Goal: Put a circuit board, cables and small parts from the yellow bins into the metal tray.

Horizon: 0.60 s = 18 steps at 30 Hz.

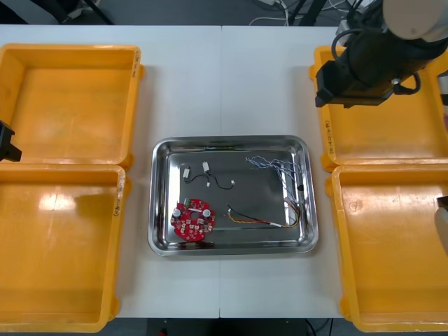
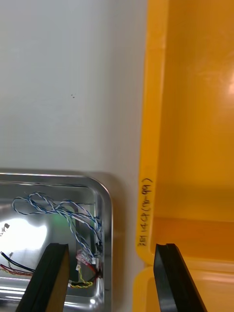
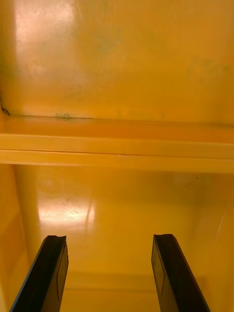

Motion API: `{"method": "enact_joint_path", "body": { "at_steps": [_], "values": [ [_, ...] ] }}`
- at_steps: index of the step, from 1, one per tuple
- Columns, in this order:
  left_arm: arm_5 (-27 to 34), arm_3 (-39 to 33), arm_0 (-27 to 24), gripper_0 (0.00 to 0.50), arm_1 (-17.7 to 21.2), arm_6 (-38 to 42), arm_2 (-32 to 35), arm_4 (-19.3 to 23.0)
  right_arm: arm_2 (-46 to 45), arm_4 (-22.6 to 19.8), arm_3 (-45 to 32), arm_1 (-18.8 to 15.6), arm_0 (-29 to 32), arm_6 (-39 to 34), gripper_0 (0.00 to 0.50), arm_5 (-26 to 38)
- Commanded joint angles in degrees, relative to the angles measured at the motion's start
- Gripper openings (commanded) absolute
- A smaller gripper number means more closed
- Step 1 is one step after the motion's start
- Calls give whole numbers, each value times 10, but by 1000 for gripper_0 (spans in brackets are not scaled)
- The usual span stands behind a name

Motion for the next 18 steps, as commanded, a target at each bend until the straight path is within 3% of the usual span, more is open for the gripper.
{"method": "enact_joint_path", "body": {
  "at_steps": [1,8,18],
  "values": [
    [4,-16,18,500,29,-42,17,5,-42,-42,-40,-79,12,-4,500,3],
    [-14,-17,39,500,25,-50,24,6,-80,-108,-78,-179,94,-2,500,3],
    [-23,-21,42,500,11,-60,39,1,-112,-115,-110,-227,183,-1,500,3]
  ]
}}
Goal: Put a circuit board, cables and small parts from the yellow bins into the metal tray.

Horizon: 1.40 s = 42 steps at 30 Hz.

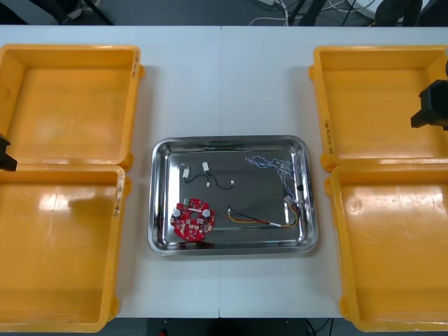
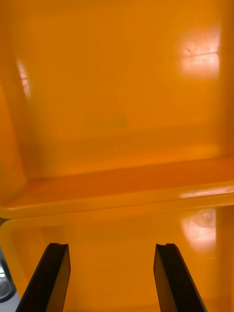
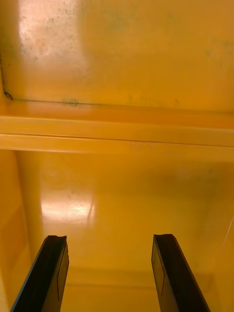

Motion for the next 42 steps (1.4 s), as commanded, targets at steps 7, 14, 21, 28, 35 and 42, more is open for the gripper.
{"method": "enact_joint_path", "body": {
  "at_steps": [7,14,21,28,35,42],
  "values": [
    [-14,-30,9,500,1,-58,27,-1,-19,3,-43,-33,70,2,500,-11],
    [-15,-30,9,500,1,-60,27,1,-19,-3,-59,-46,104,2,500,-47],
    [-15,-30,9,500,1,-60,27,1,-19,-24,-60,-61,118,10,500,-81],
    [-15,-30,9,500,1,-60,27,1,-18,-48,-82,-89,159,15,500,-118],
    [-15,-30,9,500,1,-60,27,1,-29,-49,-109,-108,217,10,500,-158],
    [-15,-30,9,500,1,-60,27,1,-49,-57,-112,-107,242,16,500,-160]
  ]
}}
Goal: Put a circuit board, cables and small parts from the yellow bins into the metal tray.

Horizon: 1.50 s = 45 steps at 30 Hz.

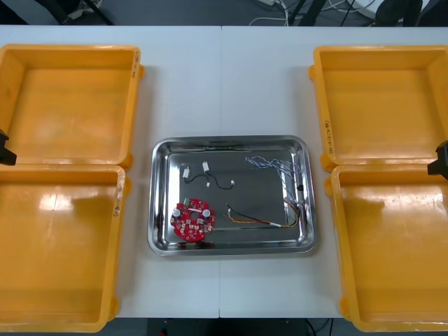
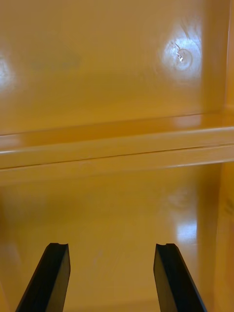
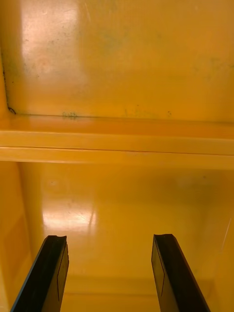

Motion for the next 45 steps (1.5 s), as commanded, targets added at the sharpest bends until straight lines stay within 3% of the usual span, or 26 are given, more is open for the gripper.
{"method": "enact_joint_path", "body": {
  "at_steps": [1,45],
  "values": [
    [-5,-16,9,500,1,-54,19,1,-32,-6,-17,-24,19,17,500,-6],
    [-5,-16,9,500,1,-54,19,1,-33,-8,-28,-23,19,12,500,14]
  ]
}}
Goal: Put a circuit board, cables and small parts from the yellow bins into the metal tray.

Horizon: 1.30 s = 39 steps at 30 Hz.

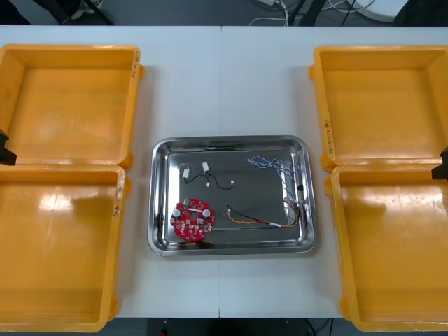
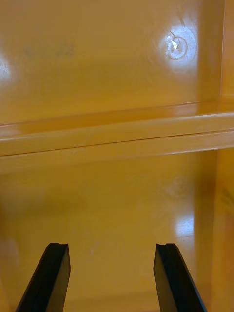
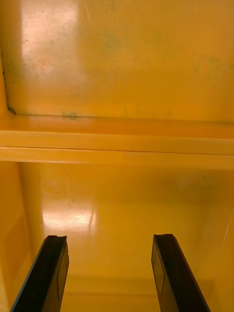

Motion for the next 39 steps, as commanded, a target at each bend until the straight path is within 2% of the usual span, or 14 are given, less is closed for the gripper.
{"method": "enact_joint_path", "body": {
  "at_steps": [1,5,6,8,19,39],
  "values": [
    [-5,-16,9,500,2,-54,19,1,-19,-4,-16,-23,5,12,500,4],
    [-5,-16,9,500,2,-54,19,1,-19,-4,-16,-23,5,12,500,4],
    [1,-7,38,500,-25,-51,5,1,-19,-4,-16,-23,5,12,500,4],
    [1,-10,47,500,-35,-52,8,-5,-19,-4,-16,-23,5,12,500,4],
    [27,-76,51,500,-35,-40,37,3,-19,-4,-16,-23,5,12,500,4],
    [27,-78,51,500,-34,-42,46,6,-19,-4,-16,-23,5,12,500,4]
  ]
}}
